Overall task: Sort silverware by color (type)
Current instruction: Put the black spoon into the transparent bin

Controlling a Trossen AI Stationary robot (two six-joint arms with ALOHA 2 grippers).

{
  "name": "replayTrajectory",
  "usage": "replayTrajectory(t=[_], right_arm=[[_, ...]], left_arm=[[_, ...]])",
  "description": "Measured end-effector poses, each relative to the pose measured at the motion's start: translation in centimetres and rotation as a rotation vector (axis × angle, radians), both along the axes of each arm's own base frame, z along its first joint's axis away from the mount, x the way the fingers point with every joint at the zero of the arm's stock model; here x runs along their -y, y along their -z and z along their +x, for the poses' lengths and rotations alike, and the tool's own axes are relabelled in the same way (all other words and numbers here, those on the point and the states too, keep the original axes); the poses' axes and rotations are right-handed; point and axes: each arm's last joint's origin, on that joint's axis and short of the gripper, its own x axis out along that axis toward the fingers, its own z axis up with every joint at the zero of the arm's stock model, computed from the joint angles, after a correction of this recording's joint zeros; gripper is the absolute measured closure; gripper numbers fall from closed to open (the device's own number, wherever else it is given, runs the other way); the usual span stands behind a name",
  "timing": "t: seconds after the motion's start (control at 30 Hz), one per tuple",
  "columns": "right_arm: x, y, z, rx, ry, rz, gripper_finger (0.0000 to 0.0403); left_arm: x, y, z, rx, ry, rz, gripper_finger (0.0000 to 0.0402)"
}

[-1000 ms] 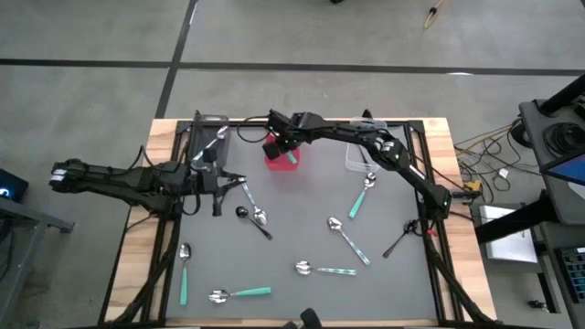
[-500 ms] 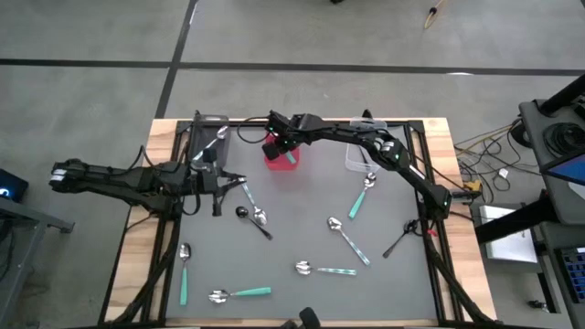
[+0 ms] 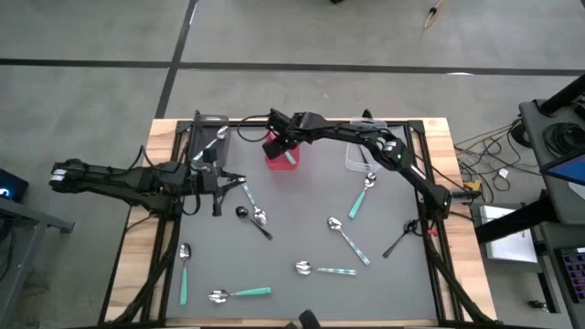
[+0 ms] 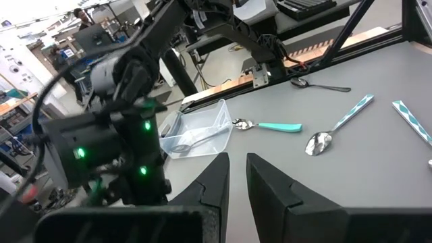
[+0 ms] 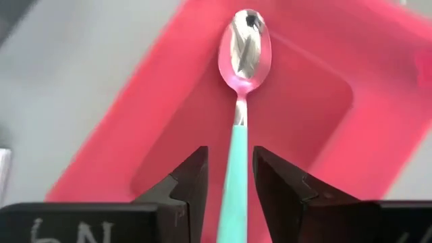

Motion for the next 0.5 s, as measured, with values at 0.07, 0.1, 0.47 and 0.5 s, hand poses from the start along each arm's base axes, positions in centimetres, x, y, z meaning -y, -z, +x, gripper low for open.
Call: replayTrajectory(t=[0.07, 0.1, 0.47, 0.5], right_arm=[[-0.8, -1.1, -0.2, -0.012, -0.034, -0.015, 0.0294], [-1.4, -1.8, -0.4, -0.019, -0.056, -0.021, 0.0294], [-12.2, -8.9, -2.6, -0.211, -0.273, -0.27, 0.0295], [-13.4, -9.4, -2.9, -0.213, -0.301, -0.273, 0.0297]], left_arm=[[0.0, 0.0, 0.0, 0.001, -0.001, -0.007, 0.0367], [0.0, 0.0, 0.0, 0.002, -0.002, -0.007, 0.0367], [0.0, -0.4, -0.1, 0.028, -0.017, -0.099, 0.0367], [0.0, -0.6, -0.1, 0.034, -0.02, -0.118, 0.0367]])
